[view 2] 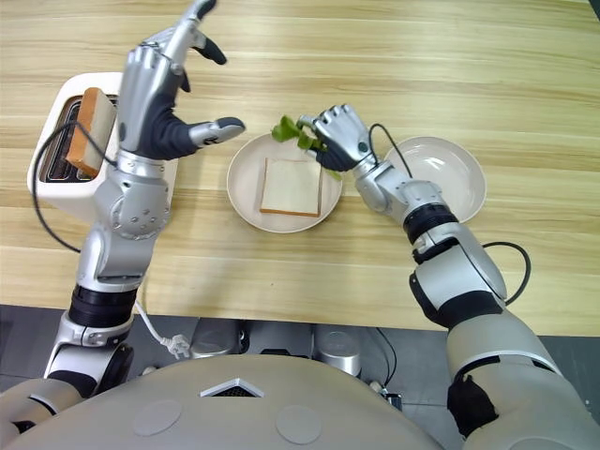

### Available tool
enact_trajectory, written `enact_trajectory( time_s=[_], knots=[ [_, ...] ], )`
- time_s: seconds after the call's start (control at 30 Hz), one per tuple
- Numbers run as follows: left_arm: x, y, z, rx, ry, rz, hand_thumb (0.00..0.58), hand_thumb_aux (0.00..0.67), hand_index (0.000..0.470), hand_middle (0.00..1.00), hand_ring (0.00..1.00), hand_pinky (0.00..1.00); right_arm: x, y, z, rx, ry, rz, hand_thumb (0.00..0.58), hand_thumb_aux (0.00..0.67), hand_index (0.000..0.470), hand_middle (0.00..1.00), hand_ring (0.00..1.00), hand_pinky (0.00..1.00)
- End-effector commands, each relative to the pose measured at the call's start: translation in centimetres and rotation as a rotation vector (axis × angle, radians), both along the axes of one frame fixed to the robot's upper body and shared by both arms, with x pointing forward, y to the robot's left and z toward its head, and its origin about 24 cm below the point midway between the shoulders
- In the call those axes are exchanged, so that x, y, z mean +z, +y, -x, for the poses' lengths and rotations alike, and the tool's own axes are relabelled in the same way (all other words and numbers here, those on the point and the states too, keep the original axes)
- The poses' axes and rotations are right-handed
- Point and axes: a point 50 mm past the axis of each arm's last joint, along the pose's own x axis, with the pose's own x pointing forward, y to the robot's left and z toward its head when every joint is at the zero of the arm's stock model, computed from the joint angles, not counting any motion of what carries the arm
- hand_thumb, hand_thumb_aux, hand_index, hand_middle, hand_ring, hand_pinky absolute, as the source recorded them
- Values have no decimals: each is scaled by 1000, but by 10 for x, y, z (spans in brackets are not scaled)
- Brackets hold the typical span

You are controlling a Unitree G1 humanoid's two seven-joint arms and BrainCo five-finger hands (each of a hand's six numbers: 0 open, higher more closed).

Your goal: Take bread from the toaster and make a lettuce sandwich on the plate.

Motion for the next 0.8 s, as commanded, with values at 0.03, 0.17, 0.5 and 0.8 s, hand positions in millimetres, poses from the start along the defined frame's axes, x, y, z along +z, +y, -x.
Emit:
enact_trajectory(
  time_s=[0.03, 0.17, 0.5, 0.8],
  knots=[
    [-3, 8, 3, 2, 41, 24, 0, 0, 0, 1000, 1000, 1000, -10, 7, 0, 15, 17, 82, 580, 670, 460, 1000, 1000, 1000],
    [-14, 11, 0, 4, 102, 36, 0, 0, 0, 1000, 1000, 1000, -25, 22, 8, 77, 51, 163, 580, 670, 460, 1000, 1000, 1000],
    [-14, 22, 7, 75, 69, -37, 0, 0, 0, 1000, 1000, 1000, -58, 36, 37, 220, 158, 247, 580, 670, 460, 1000, 1000, 1000],
    [-15, 55, 1, 210, 88, -47, 0, 0, 0, 1000, 1000, 1000, -56, 30, 37, 222, 166, 250, 472, 381, 262, 1000, 1000, 1000]
  ],
)
